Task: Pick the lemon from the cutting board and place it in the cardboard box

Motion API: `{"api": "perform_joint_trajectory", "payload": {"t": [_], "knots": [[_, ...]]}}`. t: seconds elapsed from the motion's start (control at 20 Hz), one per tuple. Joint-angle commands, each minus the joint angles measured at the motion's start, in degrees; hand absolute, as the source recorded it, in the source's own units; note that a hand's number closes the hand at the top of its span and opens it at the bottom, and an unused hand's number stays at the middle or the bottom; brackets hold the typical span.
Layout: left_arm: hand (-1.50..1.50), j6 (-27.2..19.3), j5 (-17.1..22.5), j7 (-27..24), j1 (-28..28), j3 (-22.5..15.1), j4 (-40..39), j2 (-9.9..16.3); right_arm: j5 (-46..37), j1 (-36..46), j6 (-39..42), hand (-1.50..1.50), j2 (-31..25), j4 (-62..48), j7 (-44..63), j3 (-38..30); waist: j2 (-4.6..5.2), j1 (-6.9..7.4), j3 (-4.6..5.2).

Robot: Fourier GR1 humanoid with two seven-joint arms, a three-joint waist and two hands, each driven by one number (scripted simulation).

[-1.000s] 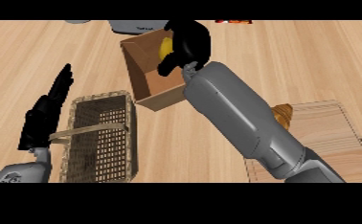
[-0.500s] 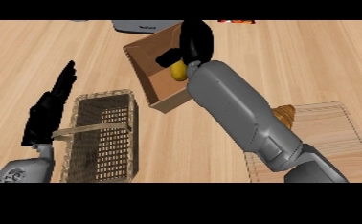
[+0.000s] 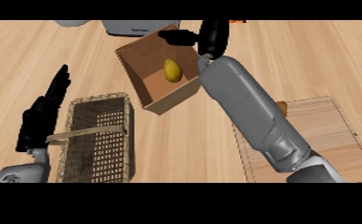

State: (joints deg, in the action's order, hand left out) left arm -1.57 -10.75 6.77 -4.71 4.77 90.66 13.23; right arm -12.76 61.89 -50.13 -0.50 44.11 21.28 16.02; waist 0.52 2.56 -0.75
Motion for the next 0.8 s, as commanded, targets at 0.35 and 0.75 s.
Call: {"api": "perform_joint_trajectory", "payload": {"t": [0.35, 0.75], "knots": [[0.0, -0.67, 0.28, -0.94, 3.33, 0.96, -3.3, -2.4, 7.04, -17.29, 2.09, -1.5, -10.92, 16.42, -8.06, -9.24, -0.61, -4.0, 0.72], [0.0, 0.37, -0.13, -1.71, 10.32, -0.22, 3.1, -3.66, 14.3, -34.46, 15.19, -1.5, -22.56, 35.16, -10.12, -13.57, -0.91, -3.44, 0.71]]}}
